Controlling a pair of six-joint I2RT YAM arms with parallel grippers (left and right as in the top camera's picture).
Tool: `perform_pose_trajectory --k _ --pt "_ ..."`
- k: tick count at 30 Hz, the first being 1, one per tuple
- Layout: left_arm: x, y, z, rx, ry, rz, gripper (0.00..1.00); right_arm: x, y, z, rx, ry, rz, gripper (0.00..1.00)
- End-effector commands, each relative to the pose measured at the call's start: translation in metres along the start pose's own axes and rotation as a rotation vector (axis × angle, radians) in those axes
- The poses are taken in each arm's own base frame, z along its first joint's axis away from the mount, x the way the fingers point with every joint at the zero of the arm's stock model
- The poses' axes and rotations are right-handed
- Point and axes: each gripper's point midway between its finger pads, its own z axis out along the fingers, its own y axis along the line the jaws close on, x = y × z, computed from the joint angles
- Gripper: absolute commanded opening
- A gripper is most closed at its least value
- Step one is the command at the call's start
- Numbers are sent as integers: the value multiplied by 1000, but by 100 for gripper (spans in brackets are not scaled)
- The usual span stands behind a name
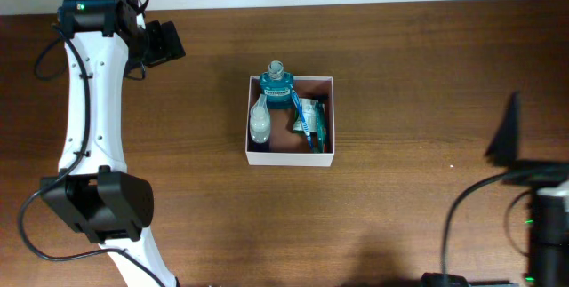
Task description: Pack container
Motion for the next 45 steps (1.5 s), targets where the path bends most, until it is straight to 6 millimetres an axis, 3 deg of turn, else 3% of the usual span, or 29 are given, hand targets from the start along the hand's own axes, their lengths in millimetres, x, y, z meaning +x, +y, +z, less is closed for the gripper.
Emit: perform_pose_trajectory --k 1,7,16,41,45 --pt "-3 -2 -3 1 -12 -7 99 37 21 -11 -69 -6 9 99" --pt "-3 -2 -3 1 -12 -7 99 101 39 -24 -71 -33 8 99" --pt "-3 -2 -3 1 -12 -7 99 162 73 -44 -172 -68 5 99" --pt "-3 -2 -3 1 -12 -7 99 241 101 -49 -234 43 32 99" --pt "-3 -2 -3 1 -12 -7 99 245 102 -50 -237 58 34 99"
